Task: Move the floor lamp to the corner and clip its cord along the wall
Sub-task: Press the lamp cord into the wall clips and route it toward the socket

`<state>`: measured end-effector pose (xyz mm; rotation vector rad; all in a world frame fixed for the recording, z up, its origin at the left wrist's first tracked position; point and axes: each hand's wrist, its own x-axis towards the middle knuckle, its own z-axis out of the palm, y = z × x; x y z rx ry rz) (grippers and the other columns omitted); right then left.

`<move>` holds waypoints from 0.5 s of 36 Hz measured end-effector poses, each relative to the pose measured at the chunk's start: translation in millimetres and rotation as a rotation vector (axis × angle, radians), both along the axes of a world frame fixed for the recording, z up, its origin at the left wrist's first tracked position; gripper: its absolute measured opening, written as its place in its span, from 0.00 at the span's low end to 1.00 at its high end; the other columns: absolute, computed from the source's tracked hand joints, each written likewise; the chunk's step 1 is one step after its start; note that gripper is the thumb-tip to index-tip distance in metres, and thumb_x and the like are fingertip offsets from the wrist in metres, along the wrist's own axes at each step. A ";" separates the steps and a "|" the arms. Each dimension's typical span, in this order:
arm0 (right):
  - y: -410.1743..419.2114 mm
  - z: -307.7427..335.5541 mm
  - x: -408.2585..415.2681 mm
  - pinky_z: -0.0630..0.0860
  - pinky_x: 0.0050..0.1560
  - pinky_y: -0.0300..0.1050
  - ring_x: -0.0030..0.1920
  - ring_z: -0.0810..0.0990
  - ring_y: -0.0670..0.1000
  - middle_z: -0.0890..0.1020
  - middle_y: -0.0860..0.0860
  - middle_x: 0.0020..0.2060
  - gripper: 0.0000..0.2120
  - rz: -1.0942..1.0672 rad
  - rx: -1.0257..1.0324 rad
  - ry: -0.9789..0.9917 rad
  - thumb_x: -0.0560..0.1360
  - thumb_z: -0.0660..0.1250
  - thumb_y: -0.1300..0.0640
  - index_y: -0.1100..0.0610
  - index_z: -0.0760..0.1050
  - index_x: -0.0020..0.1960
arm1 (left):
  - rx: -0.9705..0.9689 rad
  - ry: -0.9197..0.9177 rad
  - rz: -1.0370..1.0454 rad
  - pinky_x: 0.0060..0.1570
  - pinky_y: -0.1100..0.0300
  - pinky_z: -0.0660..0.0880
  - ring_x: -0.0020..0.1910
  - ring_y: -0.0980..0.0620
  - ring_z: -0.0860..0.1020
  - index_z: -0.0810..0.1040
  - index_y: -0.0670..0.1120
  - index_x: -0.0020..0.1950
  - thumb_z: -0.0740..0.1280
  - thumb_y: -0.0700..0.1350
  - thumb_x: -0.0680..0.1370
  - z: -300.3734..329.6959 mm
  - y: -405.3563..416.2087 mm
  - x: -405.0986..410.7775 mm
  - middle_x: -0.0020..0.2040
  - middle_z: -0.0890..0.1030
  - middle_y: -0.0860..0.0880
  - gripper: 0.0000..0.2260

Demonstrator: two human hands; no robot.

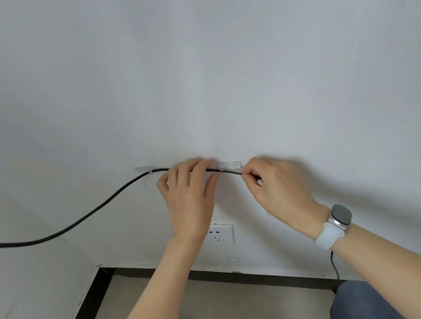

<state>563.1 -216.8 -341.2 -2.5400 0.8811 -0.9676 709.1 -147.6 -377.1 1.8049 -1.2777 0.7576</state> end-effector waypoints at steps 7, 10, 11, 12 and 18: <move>-0.2 7.9 -0.7 0.74 0.33 0.56 0.31 0.76 0.60 0.80 0.56 0.31 0.04 -0.024 0.030 -0.004 0.74 0.60 0.62 0.59 0.72 0.41 | -0.010 -0.001 -0.011 0.48 0.54 0.62 0.42 0.48 0.75 0.81 0.47 0.41 0.71 0.44 0.72 2.1 -4.4 -2.4 0.38 0.81 0.49 0.01; 1.3 9.6 -0.7 0.74 0.33 0.55 0.31 0.75 0.59 0.80 0.55 0.31 0.04 -0.012 0.018 -0.010 0.73 0.61 0.62 0.59 0.72 0.41 | -0.006 -0.001 -0.010 0.47 0.54 0.62 0.39 0.44 0.77 0.81 0.47 0.42 0.71 0.44 0.72 3.8 -5.8 -3.6 0.39 0.80 0.48 0.01; 1.9 10.4 -0.5 0.74 0.33 0.56 0.30 0.75 0.59 0.80 0.55 0.30 0.03 -0.006 0.010 -0.020 0.73 0.61 0.62 0.59 0.73 0.41 | -0.001 -0.012 -0.013 0.47 0.54 0.62 0.39 0.44 0.77 0.81 0.46 0.42 0.71 0.44 0.72 3.6 -5.8 -3.3 0.39 0.81 0.48 0.02; 2.2 11.7 0.0 0.75 0.32 0.55 0.30 0.75 0.59 0.80 0.55 0.30 0.03 -0.003 0.001 -0.035 0.73 0.62 0.62 0.59 0.73 0.41 | 0.002 -0.020 -0.017 0.47 0.53 0.63 0.39 0.44 0.77 0.81 0.46 0.42 0.71 0.44 0.72 3.5 -5.5 -2.7 0.39 0.81 0.48 0.03; -5.6 22.7 6.0 0.75 0.32 0.55 0.29 0.75 0.59 0.79 0.55 0.28 0.04 -0.029 -0.008 -0.097 0.71 0.61 0.65 0.59 0.72 0.39 | -0.052 0.001 -0.008 0.46 0.54 0.63 0.42 0.49 0.72 0.80 0.45 0.41 0.70 0.41 0.72 7.6 -6.3 -1.1 0.38 0.81 0.48 0.01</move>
